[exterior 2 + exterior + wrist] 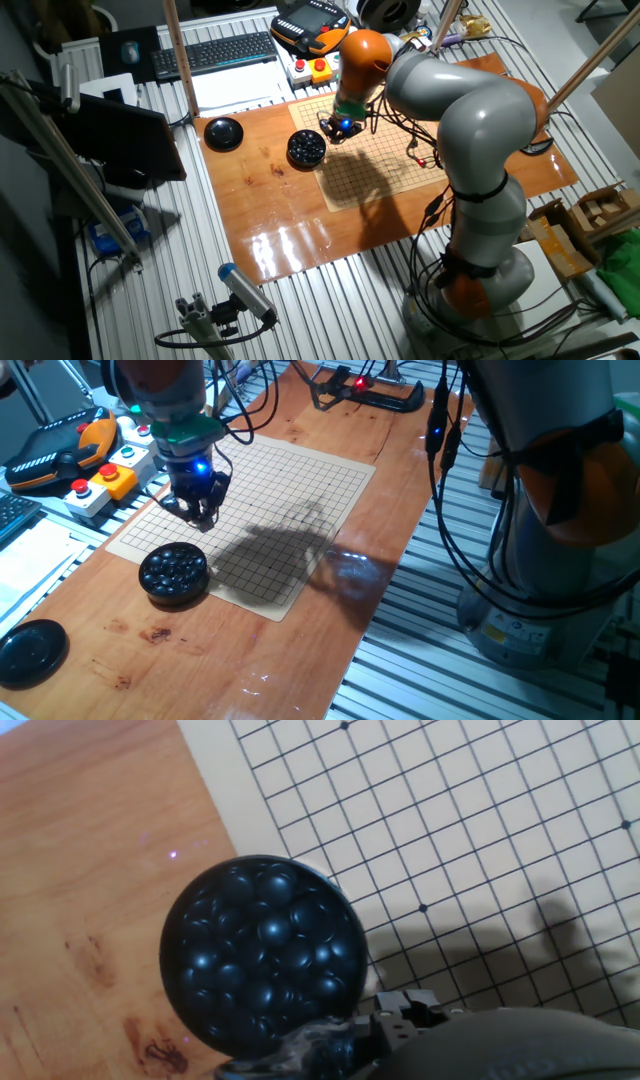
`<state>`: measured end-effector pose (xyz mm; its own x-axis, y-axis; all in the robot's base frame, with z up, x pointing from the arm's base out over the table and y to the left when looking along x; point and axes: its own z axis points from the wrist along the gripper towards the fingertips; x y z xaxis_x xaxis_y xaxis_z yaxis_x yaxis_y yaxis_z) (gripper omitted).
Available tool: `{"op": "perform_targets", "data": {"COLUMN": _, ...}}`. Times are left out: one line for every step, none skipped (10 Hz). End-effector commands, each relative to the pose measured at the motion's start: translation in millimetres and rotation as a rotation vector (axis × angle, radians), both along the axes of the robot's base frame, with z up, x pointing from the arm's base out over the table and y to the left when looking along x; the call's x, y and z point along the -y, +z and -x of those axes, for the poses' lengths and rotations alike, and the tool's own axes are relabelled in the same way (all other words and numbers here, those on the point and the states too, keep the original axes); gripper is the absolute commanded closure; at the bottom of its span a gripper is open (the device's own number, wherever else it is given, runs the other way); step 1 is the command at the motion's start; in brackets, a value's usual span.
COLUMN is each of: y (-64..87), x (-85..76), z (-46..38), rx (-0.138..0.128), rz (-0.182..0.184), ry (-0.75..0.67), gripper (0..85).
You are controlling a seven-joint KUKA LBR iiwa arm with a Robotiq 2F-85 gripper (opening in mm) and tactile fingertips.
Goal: Play the first move as black on the 3-4 point in the upper right corner of the Go board
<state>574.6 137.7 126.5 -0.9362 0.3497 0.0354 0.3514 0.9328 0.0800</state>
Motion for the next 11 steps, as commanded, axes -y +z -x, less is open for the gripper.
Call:
{"op": "perform_targets", "data": {"y": -0.9, "x": -0.4, "z": -0.7, "rx": -0.002, "rz": 0.000, "ry": 0.009, "gripper": 84.3}}
{"op": "perform_targets", "data": {"y": -4.1, "x": -3.5, "z": -1.4, "rx": -0.003, "rz": -0.005, "ry": 0.026, "gripper": 84.3}}
{"op": "perform_targets", "data": {"y": -7.7, "x": -8.2, "z": -1.0, "rx": 0.002, "rz": -0.005, "ry": 0.030, "gripper": 84.3}}
{"op": "perform_targets", "data": {"y": -10.8, "x": -12.4, "z": -0.6, "rx": 0.004, "rz": 0.001, "ry": 0.041, "gripper": 84.3}}
{"op": "perform_targets", "data": {"y": -11.9, "x": -15.4, "z": 0.2, "rx": 0.004, "rz": -0.008, "ry": 0.041, "gripper": 84.3}}
{"op": "perform_targets", "data": {"y": -12.8, "x": -19.0, "z": 1.0, "rx": 0.002, "rz": -0.008, "ry": 0.048, "gripper": 84.3}}
{"op": "perform_targets", "data": {"y": -14.4, "x": -21.9, "z": 1.0, "rx": 0.003, "rz": -0.022, "ry": 0.059, "gripper": 84.3}}
{"op": "perform_targets", "data": {"y": -17.3, "x": -24.6, "z": 0.6, "rx": 0.007, "rz": -0.039, "ry": 0.074, "gripper": 84.3}}
{"op": "perform_targets", "data": {"y": -21.5, "x": -28.3, "z": 0.2, "rx": 0.016, "rz": -0.052, "ry": 0.092, "gripper": 84.3}}
{"op": "perform_targets", "data": {"y": -26.1, "x": -33.0, "z": 0.7, "rx": 0.028, "rz": -0.060, "ry": 0.101, "gripper": 84.3}}
{"op": "perform_targets", "data": {"y": -29.5, "x": -35.9, "z": 0.2, "rx": 0.034, "rz": -0.072, "ry": 0.105, "gripper": 84.3}}
